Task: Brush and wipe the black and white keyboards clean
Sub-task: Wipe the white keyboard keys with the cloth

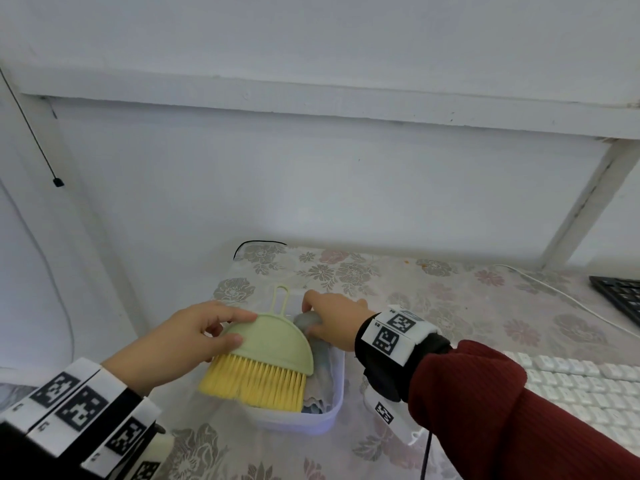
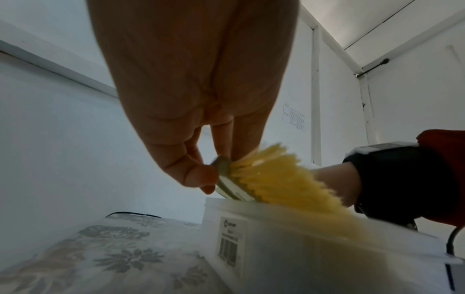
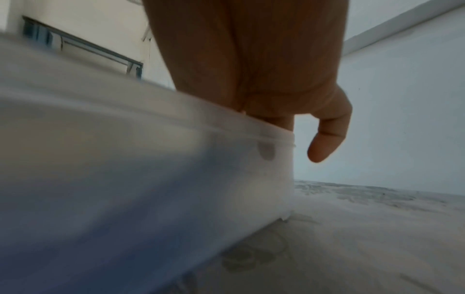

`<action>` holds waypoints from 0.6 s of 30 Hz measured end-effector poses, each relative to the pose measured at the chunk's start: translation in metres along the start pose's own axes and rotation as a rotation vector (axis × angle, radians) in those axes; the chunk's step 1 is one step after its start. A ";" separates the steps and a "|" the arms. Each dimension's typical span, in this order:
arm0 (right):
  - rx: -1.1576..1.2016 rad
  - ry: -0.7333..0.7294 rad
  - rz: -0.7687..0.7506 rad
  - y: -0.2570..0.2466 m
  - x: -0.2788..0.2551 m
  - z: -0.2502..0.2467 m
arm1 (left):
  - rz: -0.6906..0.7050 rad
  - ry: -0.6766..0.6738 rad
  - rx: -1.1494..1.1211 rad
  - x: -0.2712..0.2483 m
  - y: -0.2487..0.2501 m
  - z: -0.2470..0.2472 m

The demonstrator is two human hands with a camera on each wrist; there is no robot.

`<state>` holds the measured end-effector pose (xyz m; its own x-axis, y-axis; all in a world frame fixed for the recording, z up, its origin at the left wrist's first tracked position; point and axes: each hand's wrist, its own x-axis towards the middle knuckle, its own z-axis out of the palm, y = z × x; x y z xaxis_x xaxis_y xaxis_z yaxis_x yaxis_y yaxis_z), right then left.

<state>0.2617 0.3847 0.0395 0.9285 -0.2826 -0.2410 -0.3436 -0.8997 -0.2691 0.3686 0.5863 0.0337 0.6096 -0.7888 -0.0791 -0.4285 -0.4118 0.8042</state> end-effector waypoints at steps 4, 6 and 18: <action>0.189 0.170 -0.016 0.002 -0.002 -0.011 | 0.014 -0.011 0.024 0.001 0.001 0.000; 0.272 0.280 -0.019 0.005 -0.006 -0.017 | 0.022 -0.019 0.031 0.003 0.003 0.001; 0.622 0.650 0.021 0.036 -0.034 -0.040 | 0.026 -0.033 0.133 0.009 0.015 0.008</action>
<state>0.2234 0.3491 0.0753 0.7528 -0.5991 0.2727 -0.2003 -0.6031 -0.7721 0.3623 0.5692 0.0397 0.5758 -0.8137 -0.0797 -0.5299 -0.4457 0.7215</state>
